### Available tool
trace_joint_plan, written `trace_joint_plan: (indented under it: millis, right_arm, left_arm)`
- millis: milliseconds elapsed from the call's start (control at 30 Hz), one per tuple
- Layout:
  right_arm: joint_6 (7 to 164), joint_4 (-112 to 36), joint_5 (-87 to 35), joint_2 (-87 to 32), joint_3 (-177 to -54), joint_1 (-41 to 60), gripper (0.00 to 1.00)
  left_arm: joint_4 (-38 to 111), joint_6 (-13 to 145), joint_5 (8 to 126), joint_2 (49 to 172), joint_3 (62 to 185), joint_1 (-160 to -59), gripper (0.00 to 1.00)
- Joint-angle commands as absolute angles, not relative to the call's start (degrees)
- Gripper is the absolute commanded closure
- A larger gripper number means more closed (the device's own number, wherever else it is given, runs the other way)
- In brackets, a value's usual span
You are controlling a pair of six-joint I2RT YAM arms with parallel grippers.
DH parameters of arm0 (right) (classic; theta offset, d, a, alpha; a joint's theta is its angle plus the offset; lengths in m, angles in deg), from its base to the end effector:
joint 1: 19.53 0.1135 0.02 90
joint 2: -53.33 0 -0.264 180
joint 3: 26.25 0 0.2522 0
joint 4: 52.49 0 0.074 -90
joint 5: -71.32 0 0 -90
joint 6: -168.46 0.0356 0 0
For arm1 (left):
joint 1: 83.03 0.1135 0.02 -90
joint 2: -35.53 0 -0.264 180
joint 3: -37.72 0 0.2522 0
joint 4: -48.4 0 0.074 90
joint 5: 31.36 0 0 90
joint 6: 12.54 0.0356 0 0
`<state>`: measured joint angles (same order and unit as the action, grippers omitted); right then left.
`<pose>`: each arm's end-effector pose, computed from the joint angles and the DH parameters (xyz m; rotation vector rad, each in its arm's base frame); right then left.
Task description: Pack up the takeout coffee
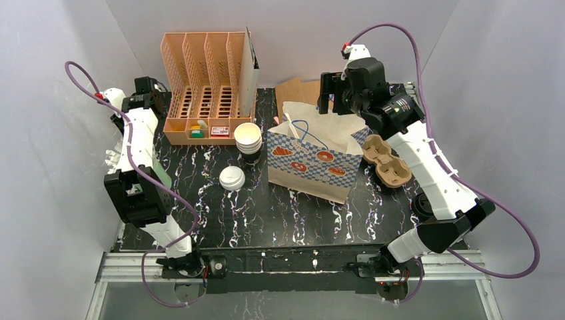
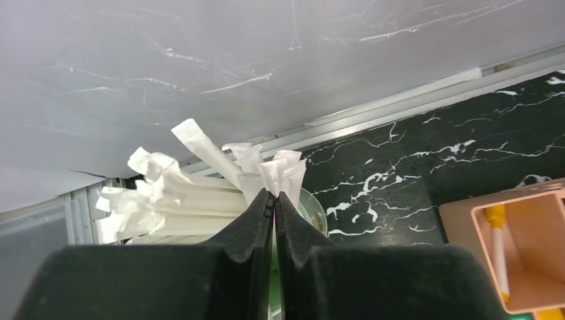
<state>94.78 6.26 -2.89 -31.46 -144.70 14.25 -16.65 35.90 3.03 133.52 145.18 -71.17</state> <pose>0.2581 0.1610 0.4703 -0.1289 1.9984 0.2865 0.3450 0.1025 0.3388 -1.2924 1.7797 0.9342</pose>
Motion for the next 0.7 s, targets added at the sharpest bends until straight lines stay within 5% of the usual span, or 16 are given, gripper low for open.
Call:
trace_joint_plan:
  millis: [0,433,667]
  right_arm:
    - [94.1,3.8,-3.8,-30.7,-144.9,14.2,0.12]
    - [93.6,1.9,-5.1,-30.7,-143.7,14.2,0.12]
    - [93.2,1.0,-5.2,-30.1,-143.0,14.2,0.12]
  left_arm:
    - [-19.8,31.5,2.8,128.1,148.4,-70.9,0.99]
    - [-22.6,29.8,3.8,123.7,157.0,-70.9,1.0]
    - [-10.0,32.0,12.1,114.9,154.8,-70.9,1.0]
